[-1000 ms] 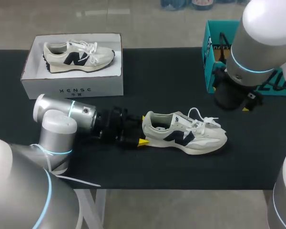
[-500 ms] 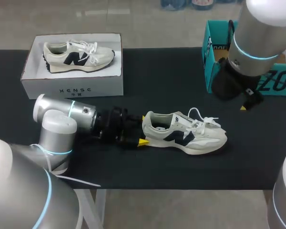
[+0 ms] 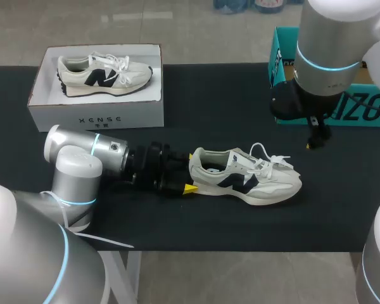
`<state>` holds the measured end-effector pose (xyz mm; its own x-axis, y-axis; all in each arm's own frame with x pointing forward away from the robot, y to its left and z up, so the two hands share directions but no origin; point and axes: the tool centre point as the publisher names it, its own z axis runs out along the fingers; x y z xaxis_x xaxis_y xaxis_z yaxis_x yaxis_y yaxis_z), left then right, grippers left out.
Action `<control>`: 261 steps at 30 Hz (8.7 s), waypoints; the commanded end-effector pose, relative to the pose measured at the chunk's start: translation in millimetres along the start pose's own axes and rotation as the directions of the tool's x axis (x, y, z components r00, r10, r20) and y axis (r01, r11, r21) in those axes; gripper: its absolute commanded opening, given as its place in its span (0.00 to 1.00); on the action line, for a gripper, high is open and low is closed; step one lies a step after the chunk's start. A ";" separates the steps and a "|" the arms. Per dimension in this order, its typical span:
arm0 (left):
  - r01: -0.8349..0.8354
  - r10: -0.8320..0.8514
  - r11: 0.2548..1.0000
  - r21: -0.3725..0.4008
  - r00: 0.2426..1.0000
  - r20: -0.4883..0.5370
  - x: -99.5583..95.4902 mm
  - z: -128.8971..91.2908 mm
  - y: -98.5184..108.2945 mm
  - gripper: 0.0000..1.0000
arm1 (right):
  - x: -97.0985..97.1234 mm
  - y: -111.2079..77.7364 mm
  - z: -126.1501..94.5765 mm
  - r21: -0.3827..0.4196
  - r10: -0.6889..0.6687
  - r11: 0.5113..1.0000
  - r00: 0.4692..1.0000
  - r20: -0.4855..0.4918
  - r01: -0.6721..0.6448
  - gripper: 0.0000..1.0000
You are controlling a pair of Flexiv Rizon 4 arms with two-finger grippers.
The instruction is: Take the shoe out of the shoebox, open the shoe tongue, remove and reinsert the insole, then place the shoe into the shoebox
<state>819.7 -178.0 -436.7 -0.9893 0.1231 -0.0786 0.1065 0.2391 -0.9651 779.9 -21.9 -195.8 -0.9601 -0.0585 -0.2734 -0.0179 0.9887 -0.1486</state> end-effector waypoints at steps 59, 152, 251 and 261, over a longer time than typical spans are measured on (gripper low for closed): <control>0.001 -0.001 1.000 -0.002 1.000 0.000 -0.5 3.6 2.1 0.00 | 63.6 93.5 7.8 -0.042 0.960 0.205 0.209 -0.185 -0.978 1.00; 0.001 -0.001 1.000 -0.002 1.000 0.000 -0.5 3.6 2.1 0.00 | 7.3 159.1 145.3 0.152 0.992 -0.072 -0.055 0.112 -0.986 1.00; 0.001 -0.001 1.000 -0.002 1.000 0.000 -0.5 3.6 2.1 0.00 | 34.4 101.5 122.2 0.121 0.966 -0.234 -0.245 -0.079 -0.965 0.00; 0.001 -0.001 1.000 -0.002 1.000 0.000 -0.5 3.6 2.1 0.00 | 40.3 90.5 125.6 0.127 0.957 -0.255 -0.269 -0.104 -0.958 0.00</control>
<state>819.7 -178.3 -436.5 -0.9892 0.1233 -0.0787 0.1066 0.2389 -0.9652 778.7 55.6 -340.2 0.2234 0.9744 -0.0269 0.9606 -0.2154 0.1756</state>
